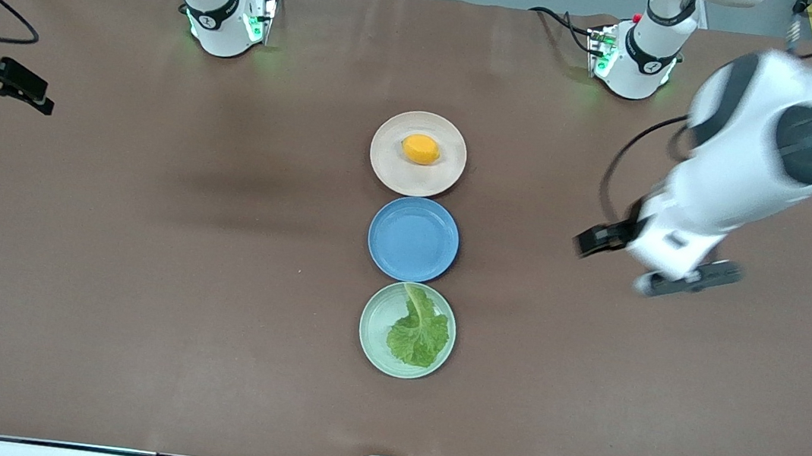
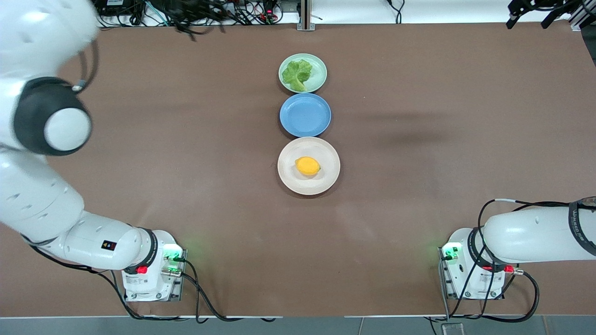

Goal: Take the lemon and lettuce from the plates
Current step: 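Reach the left gripper down to the lettuce while the right gripper moves out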

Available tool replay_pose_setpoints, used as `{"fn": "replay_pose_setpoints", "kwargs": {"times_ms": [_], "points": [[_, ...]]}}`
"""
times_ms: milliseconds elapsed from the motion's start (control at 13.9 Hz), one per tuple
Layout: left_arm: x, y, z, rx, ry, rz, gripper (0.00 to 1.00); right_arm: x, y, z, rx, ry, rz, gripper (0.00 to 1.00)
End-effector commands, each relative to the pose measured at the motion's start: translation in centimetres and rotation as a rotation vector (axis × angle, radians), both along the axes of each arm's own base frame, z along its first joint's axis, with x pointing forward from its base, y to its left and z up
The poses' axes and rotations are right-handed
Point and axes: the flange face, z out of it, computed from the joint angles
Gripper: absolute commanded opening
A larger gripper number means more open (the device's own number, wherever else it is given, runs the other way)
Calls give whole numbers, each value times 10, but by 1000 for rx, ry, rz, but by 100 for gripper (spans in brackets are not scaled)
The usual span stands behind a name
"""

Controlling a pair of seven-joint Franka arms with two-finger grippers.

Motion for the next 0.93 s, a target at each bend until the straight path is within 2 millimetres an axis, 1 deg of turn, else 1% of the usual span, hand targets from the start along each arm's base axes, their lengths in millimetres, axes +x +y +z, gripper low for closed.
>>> {"fn": "replay_pose_setpoints", "kwargs": {"times_ms": [0, 72, 143, 215, 287, 359, 430, 502, 574, 717, 789, 861], "points": [[20, -53, -44, -44, -36, 136, 100, 41, 3, -48, -28, 54, 26, 100], [22, -72, -60, -63, -59, 181, 100, 53, 6, -62, -72, 74, 52, 100], [22, -92, -78, -88, -79, 241, 100, 53, 17, -64, -86, 79, 66, 100], [25, -105, -93, -119, -100, 316, 100, 52, 25, -65, -83, 83, 69, 100], [28, -118, -107, -150, -120, 361, 100, 50, 27, -66, -66, 89, 54, 100], [24, -141, -126, -174, -131, 365, 100, 47, 38, -64, -32, 103, 25, 100], [22, -157, -140, -184, -138, 361, 100, 46, 51, -64, 6, 111, -14, 100], [23, -162, -152, -189, -138, 373, 100, 44, 68, -67, 46, 119, -47, 100], [23, -163, -161, -195, -135, 402, 100, 40, 101, -63, 73, 107, -39, 100], [27, -169, -180, -245, -152, 512, 100, 30, 169, -52, 70, 72, -14, 100], [26, -176, -190, -282, -161, 588, 100, 22, 204, -49, 58, 66, -62, 100], [28, -177, -201, -310, -167, 665, 100, 9, 247, -49, 45, 65, -86, 100]]}}
